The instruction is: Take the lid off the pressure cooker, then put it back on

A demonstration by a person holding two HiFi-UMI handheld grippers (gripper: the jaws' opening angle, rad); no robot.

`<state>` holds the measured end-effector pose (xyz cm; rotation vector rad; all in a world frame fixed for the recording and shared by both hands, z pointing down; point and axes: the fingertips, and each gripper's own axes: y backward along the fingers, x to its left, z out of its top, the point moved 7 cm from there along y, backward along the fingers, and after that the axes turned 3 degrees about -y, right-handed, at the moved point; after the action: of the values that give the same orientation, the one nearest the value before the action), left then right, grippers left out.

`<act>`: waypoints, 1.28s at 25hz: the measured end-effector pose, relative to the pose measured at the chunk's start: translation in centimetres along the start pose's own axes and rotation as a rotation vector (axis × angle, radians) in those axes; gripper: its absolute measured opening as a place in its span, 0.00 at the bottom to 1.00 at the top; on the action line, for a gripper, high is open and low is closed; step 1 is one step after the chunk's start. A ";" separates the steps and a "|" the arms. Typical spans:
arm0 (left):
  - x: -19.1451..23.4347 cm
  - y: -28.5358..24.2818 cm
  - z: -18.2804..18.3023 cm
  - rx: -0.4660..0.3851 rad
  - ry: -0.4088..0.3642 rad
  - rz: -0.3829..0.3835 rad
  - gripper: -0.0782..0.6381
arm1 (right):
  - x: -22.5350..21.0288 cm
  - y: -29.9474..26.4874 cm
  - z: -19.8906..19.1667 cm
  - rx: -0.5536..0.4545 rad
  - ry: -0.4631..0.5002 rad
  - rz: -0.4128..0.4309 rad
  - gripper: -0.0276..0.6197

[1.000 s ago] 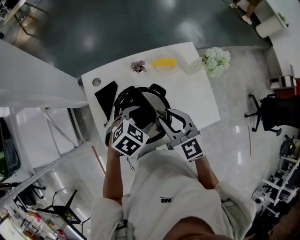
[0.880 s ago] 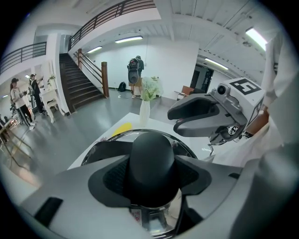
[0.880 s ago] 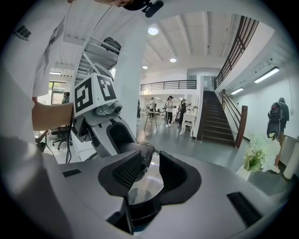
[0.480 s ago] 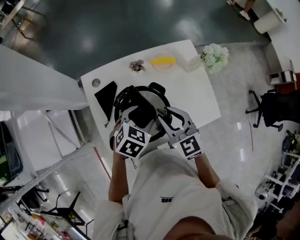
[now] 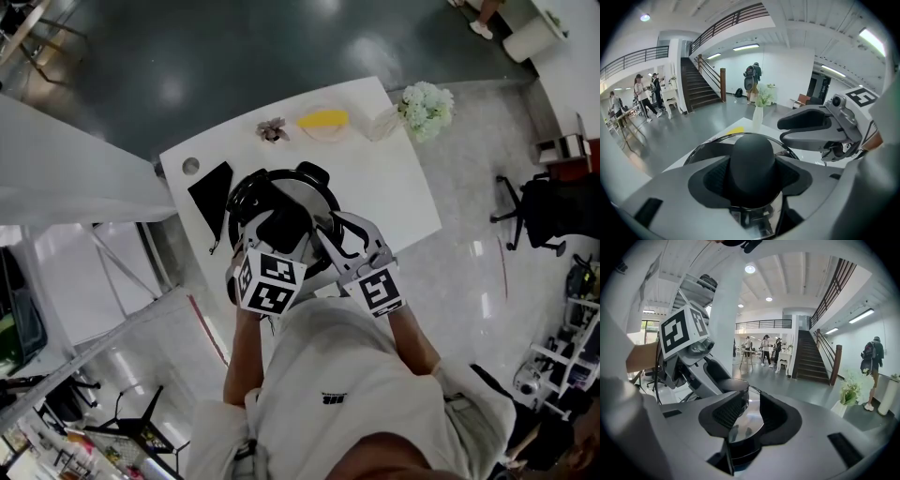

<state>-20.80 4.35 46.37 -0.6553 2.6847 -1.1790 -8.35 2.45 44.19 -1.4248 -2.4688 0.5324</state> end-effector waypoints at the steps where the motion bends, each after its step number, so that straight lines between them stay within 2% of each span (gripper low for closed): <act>1: 0.0 0.0 0.0 -0.003 0.006 0.006 0.52 | 0.0 0.0 -0.1 -0.004 0.003 -0.003 0.23; 10: -0.4 0.0 -0.1 -0.020 0.058 0.067 0.52 | -0.4 0.6 -0.5 -0.004 -0.030 -0.025 0.22; 15: -0.6 -0.1 -0.1 -0.037 0.080 0.115 0.52 | -1.1 0.8 -0.9 -0.016 -0.029 -0.001 0.22; 18: -0.9 0.0 -0.3 -0.081 0.095 0.156 0.54 | -1.6 1.1 -0.9 -0.030 -0.030 0.022 0.22; 23: -1.6 0.8 -0.7 -0.182 0.132 0.265 0.56 | -2.4 1.8 -0.6 -0.073 -0.007 0.075 0.22; 28: -3.0 3.2 -0.2 -0.311 0.172 0.420 0.57 | -3.1 2.9 -0.3 -0.121 0.026 0.126 0.22; 32: -4.8 5.0 0.0 -0.348 0.162 0.524 0.57 | -3.4 3.6 -0.7 -0.145 0.046 0.146 0.22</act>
<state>-18.16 9.49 42.52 0.1296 2.9502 -0.6619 -3.61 1.32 43.18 -1.6627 -2.4232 0.3499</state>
